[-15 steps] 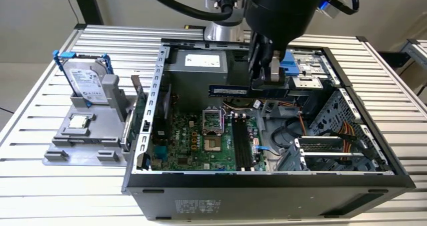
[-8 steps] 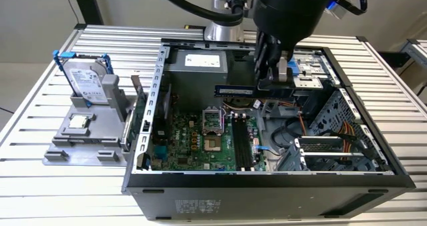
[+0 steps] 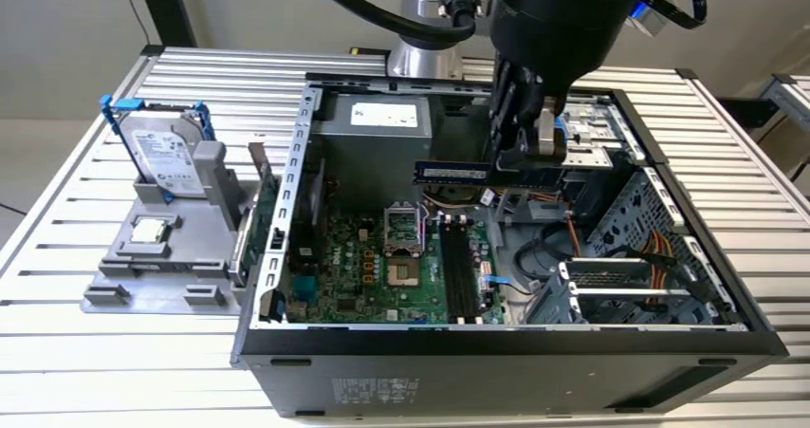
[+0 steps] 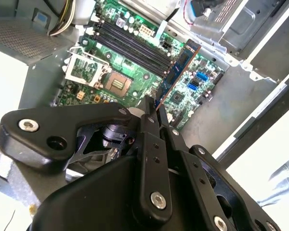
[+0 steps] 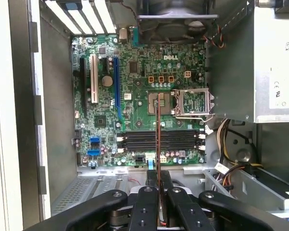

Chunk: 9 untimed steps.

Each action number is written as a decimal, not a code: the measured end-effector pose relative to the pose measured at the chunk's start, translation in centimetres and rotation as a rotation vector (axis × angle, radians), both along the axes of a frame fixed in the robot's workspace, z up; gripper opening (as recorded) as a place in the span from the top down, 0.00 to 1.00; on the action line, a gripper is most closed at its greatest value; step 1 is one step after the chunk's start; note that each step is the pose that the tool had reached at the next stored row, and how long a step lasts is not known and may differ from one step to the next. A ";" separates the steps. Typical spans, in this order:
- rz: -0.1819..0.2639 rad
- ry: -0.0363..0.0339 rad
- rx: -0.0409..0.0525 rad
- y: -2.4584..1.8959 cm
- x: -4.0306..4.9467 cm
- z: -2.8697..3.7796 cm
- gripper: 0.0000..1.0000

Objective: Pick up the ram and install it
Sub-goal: 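Pick up the ram and move it above insertion slot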

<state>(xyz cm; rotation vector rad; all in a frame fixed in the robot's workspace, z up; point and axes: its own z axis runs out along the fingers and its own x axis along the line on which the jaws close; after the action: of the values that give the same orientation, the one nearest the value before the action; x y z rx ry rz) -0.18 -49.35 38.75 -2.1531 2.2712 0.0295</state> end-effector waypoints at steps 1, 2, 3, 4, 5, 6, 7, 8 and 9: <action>0.000 0.0000 0.0000 0.00 0.01 0.00 1.00; 0.000 0.0000 0.0000 0.00 0.01 0.00 1.00; 0.000 0.0000 0.0000 0.00 0.01 0.00 1.00; 0.000 0.0000 -0.0001 0.00 0.01 0.00 1.00; 0.000 0.0000 0.0000 0.00 0.01 0.00 1.00; 0.000 0.0000 0.0000 0.00 0.01 0.00 1.00; 0.000 0.0001 0.0000 0.00 0.01 0.00 1.00; 0.000 0.0000 0.0000 0.00 0.01 0.00 1.00; 0.000 0.0000 0.0000 0.00 0.01 0.00 1.00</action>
<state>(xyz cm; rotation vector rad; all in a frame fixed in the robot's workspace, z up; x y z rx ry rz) -0.16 -49.36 38.75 -2.1533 2.2711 0.0295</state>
